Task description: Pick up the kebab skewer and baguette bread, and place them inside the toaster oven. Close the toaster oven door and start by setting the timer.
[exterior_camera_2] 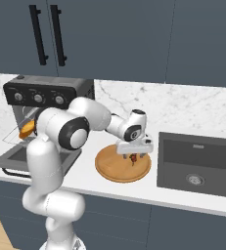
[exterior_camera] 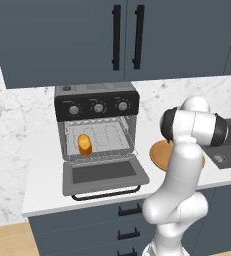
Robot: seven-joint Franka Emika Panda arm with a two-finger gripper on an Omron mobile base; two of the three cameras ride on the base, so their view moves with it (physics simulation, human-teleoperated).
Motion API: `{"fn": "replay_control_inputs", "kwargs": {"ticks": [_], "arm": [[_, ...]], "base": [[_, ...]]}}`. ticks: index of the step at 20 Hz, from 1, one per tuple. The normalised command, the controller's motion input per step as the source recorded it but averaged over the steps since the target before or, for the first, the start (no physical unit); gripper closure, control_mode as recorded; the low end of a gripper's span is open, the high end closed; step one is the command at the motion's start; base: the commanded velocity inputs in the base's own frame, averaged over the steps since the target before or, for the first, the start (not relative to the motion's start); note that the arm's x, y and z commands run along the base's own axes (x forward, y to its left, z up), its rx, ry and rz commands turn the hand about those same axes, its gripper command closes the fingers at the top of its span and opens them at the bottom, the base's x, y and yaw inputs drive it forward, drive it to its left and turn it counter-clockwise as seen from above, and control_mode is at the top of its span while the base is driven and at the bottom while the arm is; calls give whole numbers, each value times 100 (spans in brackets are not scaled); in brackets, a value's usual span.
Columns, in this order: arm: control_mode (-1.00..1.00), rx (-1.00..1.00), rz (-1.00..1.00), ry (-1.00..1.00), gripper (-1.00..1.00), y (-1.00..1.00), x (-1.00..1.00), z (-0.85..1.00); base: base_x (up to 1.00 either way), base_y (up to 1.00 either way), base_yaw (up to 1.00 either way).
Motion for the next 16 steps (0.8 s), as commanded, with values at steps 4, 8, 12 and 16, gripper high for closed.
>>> {"fn": "replay_control_inputs", "kwargs": {"ticks": [4,8,12,16], "arm": [[-100,0,0,1,-100,-12,5,-7],[-100,0,0,4,100,0,-8,-13],[-100,0,0,6,100,0,-30,-21],[-100,0,1,3,100,0,-18,-5]], "base": [[0,0,0],[0,0,0],[0,0,0],[0,0,0]]}}
